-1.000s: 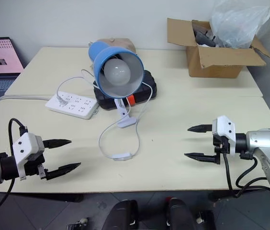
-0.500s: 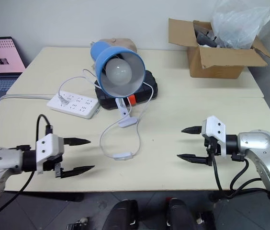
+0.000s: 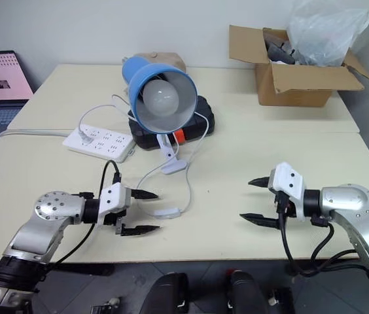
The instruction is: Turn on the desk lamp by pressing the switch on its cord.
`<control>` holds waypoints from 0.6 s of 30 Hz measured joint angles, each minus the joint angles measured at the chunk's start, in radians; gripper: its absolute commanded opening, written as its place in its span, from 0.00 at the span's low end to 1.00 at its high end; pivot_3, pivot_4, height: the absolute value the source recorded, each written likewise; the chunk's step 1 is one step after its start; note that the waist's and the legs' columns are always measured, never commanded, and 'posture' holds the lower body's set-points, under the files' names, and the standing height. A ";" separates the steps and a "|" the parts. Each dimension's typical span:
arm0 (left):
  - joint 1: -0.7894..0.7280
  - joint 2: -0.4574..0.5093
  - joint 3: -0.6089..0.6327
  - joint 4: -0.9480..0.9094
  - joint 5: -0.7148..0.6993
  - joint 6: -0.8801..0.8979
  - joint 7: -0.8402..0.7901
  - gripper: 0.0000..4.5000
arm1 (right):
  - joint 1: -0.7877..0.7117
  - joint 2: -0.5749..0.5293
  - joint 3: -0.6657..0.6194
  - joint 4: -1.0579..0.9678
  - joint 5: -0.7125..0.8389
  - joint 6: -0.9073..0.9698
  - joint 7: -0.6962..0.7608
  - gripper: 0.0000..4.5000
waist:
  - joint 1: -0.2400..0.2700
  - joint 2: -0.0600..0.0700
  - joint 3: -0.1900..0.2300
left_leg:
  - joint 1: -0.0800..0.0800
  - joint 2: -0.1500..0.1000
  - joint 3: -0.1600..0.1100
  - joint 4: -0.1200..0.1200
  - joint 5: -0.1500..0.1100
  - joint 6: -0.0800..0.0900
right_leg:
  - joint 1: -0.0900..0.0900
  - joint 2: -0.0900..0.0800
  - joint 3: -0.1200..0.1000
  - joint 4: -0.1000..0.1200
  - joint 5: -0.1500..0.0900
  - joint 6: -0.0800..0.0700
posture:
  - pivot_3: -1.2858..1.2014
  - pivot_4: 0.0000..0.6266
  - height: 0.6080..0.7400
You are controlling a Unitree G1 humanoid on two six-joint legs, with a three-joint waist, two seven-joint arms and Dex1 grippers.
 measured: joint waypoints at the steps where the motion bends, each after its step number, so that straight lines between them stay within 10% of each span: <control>1: -0.004 -0.001 -0.002 0.006 0.002 -0.007 -0.004 0.99 | 0.001 -0.001 -0.002 -0.005 0.000 0.001 -0.002 1.00 | 0.000 0.000 0.000 | 0.000 0.000 0.000 0.000 0.000 0.000 | 0.000 0.000 0.000 0.000 0.000 0.000 | 0.52 0.24 1.00; 18: -0.087 -0.063 -0.060 0.151 0.046 -0.140 -0.067 0.29 | 0.036 -0.015 -0.057 -0.078 0.024 0.065 -0.042 1.00 | 0.002 -0.001 -0.001 | 0.000 0.000 -0.001 0.002 0.000 0.000 | 0.002 0.000 0.000 0.000 0.001 0.001 | 0.52 0.24 1.00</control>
